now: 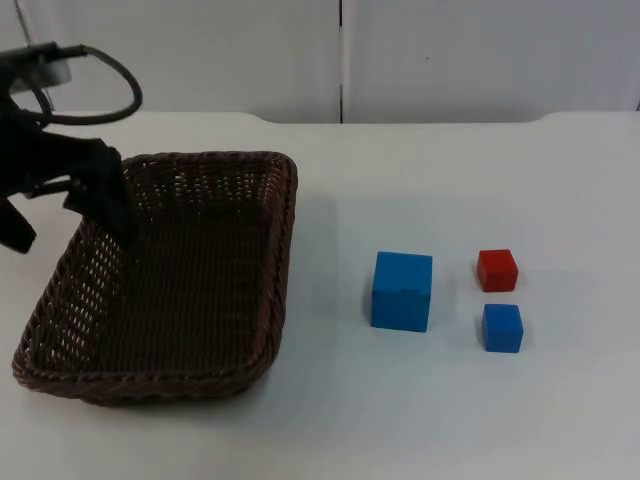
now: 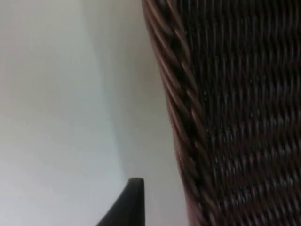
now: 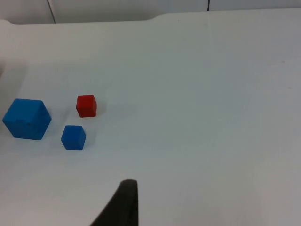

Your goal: Pick up the basket with the left hand and place the largest block into the basket with the right hand.

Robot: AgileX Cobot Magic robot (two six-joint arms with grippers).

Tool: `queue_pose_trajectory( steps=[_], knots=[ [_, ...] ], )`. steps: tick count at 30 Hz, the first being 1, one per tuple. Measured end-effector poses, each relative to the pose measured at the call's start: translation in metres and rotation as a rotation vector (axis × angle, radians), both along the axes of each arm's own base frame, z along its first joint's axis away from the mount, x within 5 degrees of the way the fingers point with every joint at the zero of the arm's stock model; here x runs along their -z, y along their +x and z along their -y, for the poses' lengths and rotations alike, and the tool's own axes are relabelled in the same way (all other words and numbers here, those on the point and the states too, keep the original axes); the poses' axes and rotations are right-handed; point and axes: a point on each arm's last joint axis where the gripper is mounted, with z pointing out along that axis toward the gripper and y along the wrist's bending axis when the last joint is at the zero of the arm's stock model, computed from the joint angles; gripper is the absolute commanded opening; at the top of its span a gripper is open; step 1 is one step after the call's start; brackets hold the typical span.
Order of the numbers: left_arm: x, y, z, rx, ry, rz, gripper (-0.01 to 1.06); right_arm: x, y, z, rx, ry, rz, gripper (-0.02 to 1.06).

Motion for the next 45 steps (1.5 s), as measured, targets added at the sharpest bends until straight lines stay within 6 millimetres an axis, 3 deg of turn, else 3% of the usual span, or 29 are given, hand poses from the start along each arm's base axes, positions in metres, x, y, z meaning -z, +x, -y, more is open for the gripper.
queue_pose_trajectory(
  steps=[15, 24, 25, 29, 31, 34, 45],
  knots=[
    [0.051, 0.014, -0.003, -0.037, 0.02, -0.007, 1.01, 0.0, 0.0, 0.0, 0.0, 0.0, 0.0, 1.05],
    [0.051, 0.017, -0.003, -0.059, 0.016, 0.016, 0.57, 0.0, 0.0, 0.0, 0.0, 0.0, 0.0, 1.05],
    [0.051, 0.017, -0.003, -0.061, 0.015, 0.018, 0.57, 0.0, 0.0, 0.0, 0.0, 0.0, 0.0, 1.05],
    [0.051, 0.017, -0.003, -0.062, 0.016, 0.021, 0.31, 0.0, 0.0, 0.0, 0.0, 0.0, 0.0, 1.05],
    [0.051, 0.017, -0.003, -0.062, 0.016, 0.022, 0.25, 0.0, 0.0, 0.0, 0.0, 0.0, 0.0, 1.05],
    [0.051, 0.017, -0.003, -0.068, 0.011, 0.022, 0.02, 0.0, 0.0, 0.0, 0.0, 0.0, 0.0, 1.05],
    [0.05, 0.017, 0.0, -0.112, -0.032, -0.002, 0.0, 0.0, 0.0, 0.0, 0.0, 0.0, 0.0, 1.05]
  ],
)
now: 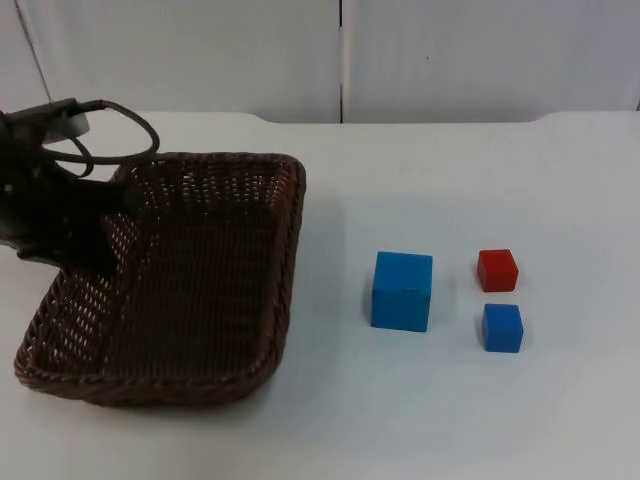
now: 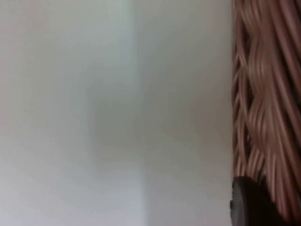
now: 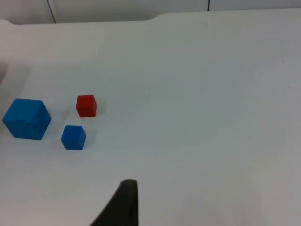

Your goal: Pick up the basket with the left hand and place the largest block into the basket with the right hand.

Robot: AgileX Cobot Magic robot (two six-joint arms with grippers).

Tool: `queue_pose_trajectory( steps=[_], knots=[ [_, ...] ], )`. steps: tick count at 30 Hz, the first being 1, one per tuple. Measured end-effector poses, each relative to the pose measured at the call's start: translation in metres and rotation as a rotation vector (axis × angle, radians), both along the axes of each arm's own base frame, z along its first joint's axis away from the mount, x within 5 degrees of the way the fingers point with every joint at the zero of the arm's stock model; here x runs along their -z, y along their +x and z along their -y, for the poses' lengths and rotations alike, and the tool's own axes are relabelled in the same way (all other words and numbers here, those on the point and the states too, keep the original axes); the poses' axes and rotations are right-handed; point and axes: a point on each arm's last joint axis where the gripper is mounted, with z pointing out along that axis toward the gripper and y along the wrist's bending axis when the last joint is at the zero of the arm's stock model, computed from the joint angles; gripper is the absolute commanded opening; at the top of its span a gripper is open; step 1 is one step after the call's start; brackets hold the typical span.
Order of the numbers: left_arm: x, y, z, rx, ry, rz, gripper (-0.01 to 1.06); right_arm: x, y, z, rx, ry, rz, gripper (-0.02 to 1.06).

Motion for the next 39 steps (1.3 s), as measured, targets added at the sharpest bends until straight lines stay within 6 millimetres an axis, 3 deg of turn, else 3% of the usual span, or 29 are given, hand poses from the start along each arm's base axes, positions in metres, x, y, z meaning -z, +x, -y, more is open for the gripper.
queue_pose_trajectory(
  steps=[4, 7, 9, 13, 18, 20, 31, 39],
  knots=[
    [-0.01, -0.003, 0.002, -0.015, -0.026, -0.017, 0.0, 0.0, 0.0, 0.0, 0.0, 0.0, 0.0, 1.05],
    [-0.036, -0.009, 0.004, -0.033, -0.055, -0.008, 0.0, 0.0, 0.0, 0.0, 0.0, 0.0, 0.0, 1.05],
    [-0.043, -0.012, 0.004, -0.039, -0.06, 0.0, 0.0, 0.0, 0.0, 0.0, 0.0, 0.0, 0.0, 1.05],
    [-0.073, -0.031, 0.006, -0.061, -0.075, 0.038, 0.0, 0.0, 0.0, 0.0, 0.0, 0.0, 0.0, 1.05],
    [-0.088, -0.05, 0.006, -0.059, -0.08, 0.054, 0.0, 0.0, 0.0, 0.0, 0.0, 0.0, 0.0, 1.05],
    [-0.098, -0.067, 0.008, -0.05, -0.088, 0.057, 0.0, 0.0, 0.0, 0.0, 0.0, 0.0, 0.0, 1.05],
    [-0.1, -0.11, 0.011, -0.031, -0.107, -0.002, 0.0, 0.0, 0.0, 0.0, 0.0, 0.0, 0.0, 1.05],
    [-0.101, -0.112, 0.012, -0.04, -0.125, -0.004, 0.0, 0.0, 0.0, 0.0, 0.0, 0.0, 0.0, 1.05]
  ],
)
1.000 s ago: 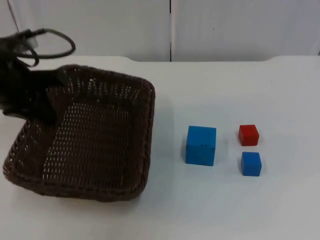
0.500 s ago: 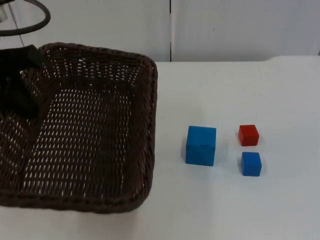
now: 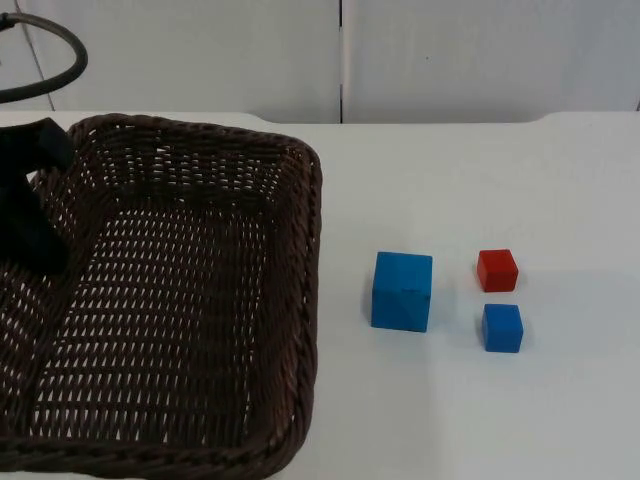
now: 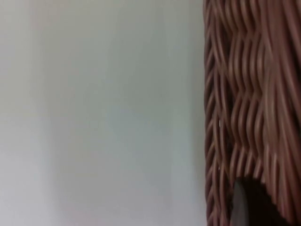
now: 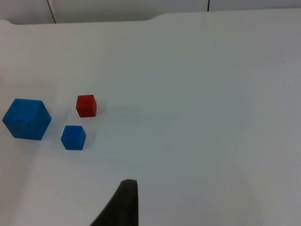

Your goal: Pick up the basket with the left hand and place the largest block into the basket with the right hand.

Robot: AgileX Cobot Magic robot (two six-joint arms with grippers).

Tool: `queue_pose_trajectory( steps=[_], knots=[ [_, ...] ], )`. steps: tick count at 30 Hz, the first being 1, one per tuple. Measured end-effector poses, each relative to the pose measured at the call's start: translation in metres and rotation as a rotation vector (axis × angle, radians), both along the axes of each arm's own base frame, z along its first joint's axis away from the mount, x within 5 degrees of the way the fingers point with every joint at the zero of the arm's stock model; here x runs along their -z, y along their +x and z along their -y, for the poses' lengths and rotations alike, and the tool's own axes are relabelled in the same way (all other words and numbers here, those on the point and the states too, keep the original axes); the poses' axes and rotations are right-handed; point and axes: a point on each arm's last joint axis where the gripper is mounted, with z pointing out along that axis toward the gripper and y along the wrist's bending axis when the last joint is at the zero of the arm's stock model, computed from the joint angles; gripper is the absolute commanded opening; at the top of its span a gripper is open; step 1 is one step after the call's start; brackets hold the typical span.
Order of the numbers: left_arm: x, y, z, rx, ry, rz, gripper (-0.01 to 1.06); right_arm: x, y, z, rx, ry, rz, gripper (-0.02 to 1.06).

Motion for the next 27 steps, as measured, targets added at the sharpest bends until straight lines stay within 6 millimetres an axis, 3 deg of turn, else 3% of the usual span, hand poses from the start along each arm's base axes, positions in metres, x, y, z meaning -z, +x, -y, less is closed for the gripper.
queue_pose_trajectory(
  steps=[27],
  knots=[
    [-0.0008, -0.0023, 0.0023, 0.002, -0.028, -0.023, 0.0, 0.0, 0.0, 0.0, 0.0, 0.0, 0.0, 1.05]
  ],
)
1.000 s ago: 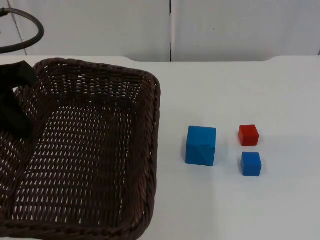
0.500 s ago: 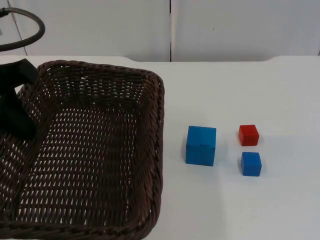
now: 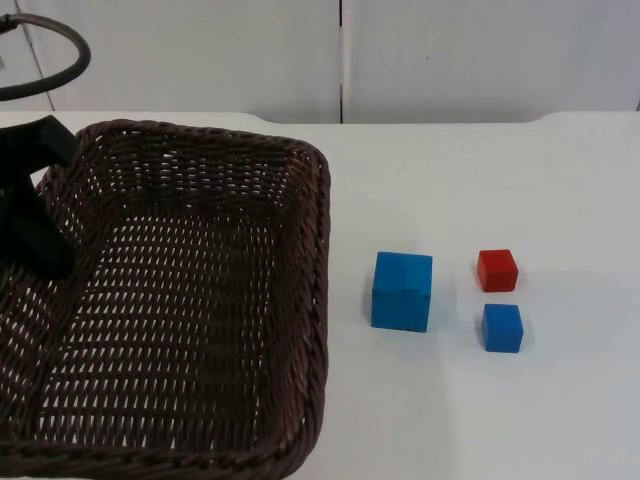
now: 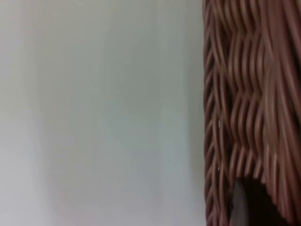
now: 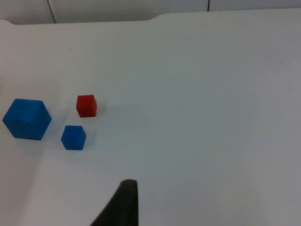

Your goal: Pick up the basket with the left hand and place the largest block into the basket with the right hand.

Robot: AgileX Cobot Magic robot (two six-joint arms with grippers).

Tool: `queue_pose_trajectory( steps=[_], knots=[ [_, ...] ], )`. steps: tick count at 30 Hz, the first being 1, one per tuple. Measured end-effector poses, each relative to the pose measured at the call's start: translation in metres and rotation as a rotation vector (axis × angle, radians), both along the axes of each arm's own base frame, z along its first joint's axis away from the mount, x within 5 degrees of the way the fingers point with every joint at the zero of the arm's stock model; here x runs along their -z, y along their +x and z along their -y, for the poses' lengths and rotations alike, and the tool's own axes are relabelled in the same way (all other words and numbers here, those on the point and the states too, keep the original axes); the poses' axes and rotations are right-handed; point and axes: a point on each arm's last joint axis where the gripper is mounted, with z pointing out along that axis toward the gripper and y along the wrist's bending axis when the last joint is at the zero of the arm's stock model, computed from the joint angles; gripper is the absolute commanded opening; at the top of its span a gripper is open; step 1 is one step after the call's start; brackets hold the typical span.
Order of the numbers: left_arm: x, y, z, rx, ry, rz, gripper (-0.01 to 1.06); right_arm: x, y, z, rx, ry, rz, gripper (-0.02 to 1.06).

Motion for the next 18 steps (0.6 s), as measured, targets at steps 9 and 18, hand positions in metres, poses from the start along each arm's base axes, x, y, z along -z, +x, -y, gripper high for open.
queue_pose_trajectory(
  steps=[9, 18],
  knots=[
    [0.0, 0.0, 0.0, 0.0, 0.0, 0.0, 0.0, 0.0, 0.0, 0.0, 0.0, 0.0, 0.0, 1.05],
    [0.0, -0.0002, 0.0001, 0.001, -0.001, -0.002, 0.0, 0.0, 0.0, 0.0, 0.0, 0.0, 0.0, 1.05]
  ],
)
